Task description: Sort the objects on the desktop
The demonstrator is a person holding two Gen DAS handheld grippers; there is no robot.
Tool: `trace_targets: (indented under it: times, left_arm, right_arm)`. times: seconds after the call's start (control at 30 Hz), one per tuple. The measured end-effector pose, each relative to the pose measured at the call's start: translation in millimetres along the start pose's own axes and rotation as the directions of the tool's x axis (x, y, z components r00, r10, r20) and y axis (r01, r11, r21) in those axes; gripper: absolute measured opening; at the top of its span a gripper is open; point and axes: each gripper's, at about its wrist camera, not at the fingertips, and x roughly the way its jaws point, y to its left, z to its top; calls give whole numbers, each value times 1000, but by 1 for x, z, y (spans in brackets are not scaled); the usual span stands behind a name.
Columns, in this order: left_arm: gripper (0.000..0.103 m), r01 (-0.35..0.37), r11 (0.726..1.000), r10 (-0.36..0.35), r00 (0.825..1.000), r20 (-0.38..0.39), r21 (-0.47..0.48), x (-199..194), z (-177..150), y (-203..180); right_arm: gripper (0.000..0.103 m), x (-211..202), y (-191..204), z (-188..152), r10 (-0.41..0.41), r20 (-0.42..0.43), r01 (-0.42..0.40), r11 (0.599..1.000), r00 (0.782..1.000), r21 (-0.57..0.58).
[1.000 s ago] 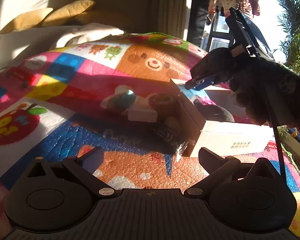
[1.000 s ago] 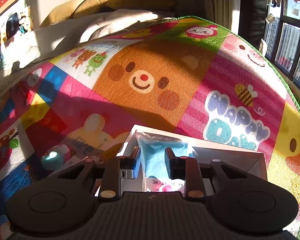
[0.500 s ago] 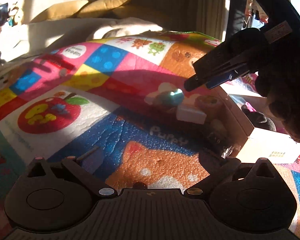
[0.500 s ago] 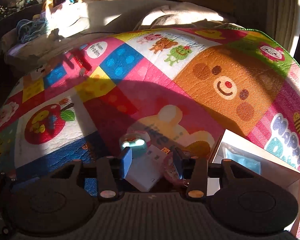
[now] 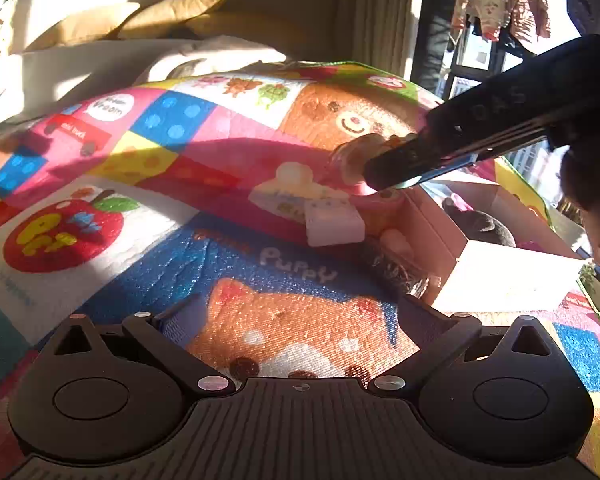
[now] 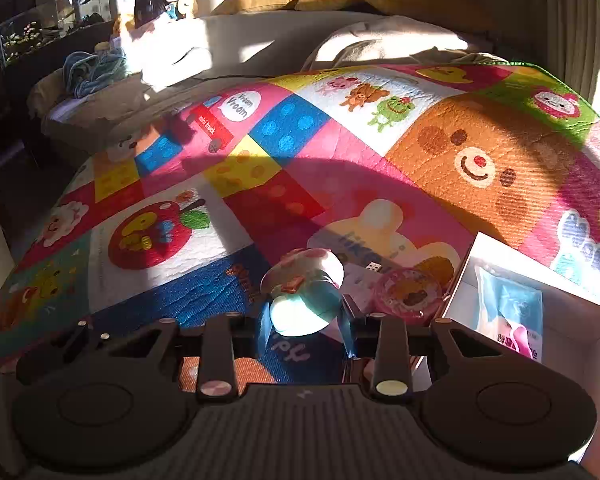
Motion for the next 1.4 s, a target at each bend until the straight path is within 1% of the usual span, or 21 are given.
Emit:
trace_targets:
  times: [0.07, 0.17, 0.23, 0.27, 0.37, 0.4, 0.47, 0.53, 0.6, 0.63, 0.7, 0.8, 0.83, 0.9, 0.93, 1.0, 1.1, 1.2, 1.27, 1.33, 1.4]
  left_arm:
    - [103, 10, 999, -10, 1000, 2, 32, -1, -2, -7]
    - [103, 8, 998, -8, 1000, 11, 65, -2, -3, -12]
    - [103, 5, 998, -5, 1000, 1, 57, 0, -3, -12]
    - [103, -3, 999, 3, 1000, -5, 53, 1, -2, -11]
    - [103, -39, 997, 40, 999, -14, 67, 4, -1, -16]
    - [103, -44, 995, 46, 999, -15, 91, 4, -1, -21]
    - [103, -22, 989, 27, 999, -27, 148, 6, -1, -34]
    - [103, -1, 977, 9, 999, -39, 211, 12, 0, -49]
    - [103, -16, 962, 28, 999, -40, 273, 21, 1, -63]
    - [103, -53, 955, 65, 997, -32, 291, 27, 4, -68]
    - [103, -107, 963, 117, 993, -26, 249, 36, 14, -67]
    - [103, -138, 986, 143, 989, -44, 95, 46, 33, -52]
    - [103, -122, 992, 124, 991, -57, 39, 51, 40, -45]
    - [103, -53, 999, 53, 995, -81, -9, 58, 47, -36]
    - [103, -11, 1000, 10, 995, -95, -10, 62, 49, -34]
    - [103, 54, 999, -52, 990, -129, 9, 69, 50, -34]
    - [103, 67, 996, -56, 985, -161, 61, 79, 46, -35]
    - [103, 78, 995, -66, 981, -181, 62, 85, 43, -34]
    - [103, 55, 992, -36, 986, -165, 116, 82, 43, -38]
    - [103, -44, 975, 74, 988, -135, 216, 77, 44, -41]
    - [103, -158, 949, 188, 978, -86, 273, 72, 45, -35]
  right_arm:
    - [35, -33, -2, -26, 17, 10, -17, 1000, 1000, 18]
    - [36, -62, -11, -64, 19, 0, -19, 998, 1000, 56]
    - [44, -73, -19, -89, -17, -5, 17, 996, 1000, 91]
    - [51, -77, -24, -98, -35, 2, 34, 993, 999, 114]
    - [55, -85, -41, -123, -74, 41, 64, 978, 996, 198]
    - [59, -86, -47, -131, -87, 53, 73, 970, 995, 233]
    - [63, -87, -60, -150, -107, 77, 77, 946, 991, 314]
    - [63, -85, -69, -166, -114, 90, 72, 922, 989, 379]
    - [63, -86, -74, -180, -126, 112, 69, 907, 986, 415]
    - [63, -88, -76, -187, -130, 128, 63, 900, 983, 432]
    - [64, -91, -79, -199, -142, 163, 52, 888, 976, 456]
    - [71, -93, -85, -212, -163, 209, 37, 864, 964, 501]
    - [71, -91, -87, -215, -165, 213, 32, 856, 963, 515]
    - [72, -87, -90, -218, -163, 209, 27, 846, 964, 532]
    - [72, -87, -90, -217, -159, 218, 19, 847, 963, 532]
    - [80, -87, -90, -218, -160, 226, 15, 845, 961, 535]
    - [82, -87, -90, -219, -156, 233, 8, 846, 960, 532]
    - [83, -85, -92, -219, -156, 228, 8, 840, 961, 543]
    - [84, -85, -93, -219, -155, 224, 7, 836, 962, 549]
    - [85, -84, -93, -220, -153, 222, 5, 833, 963, 553]
    - [86, -84, -94, -220, -155, 218, 7, 830, 964, 558]
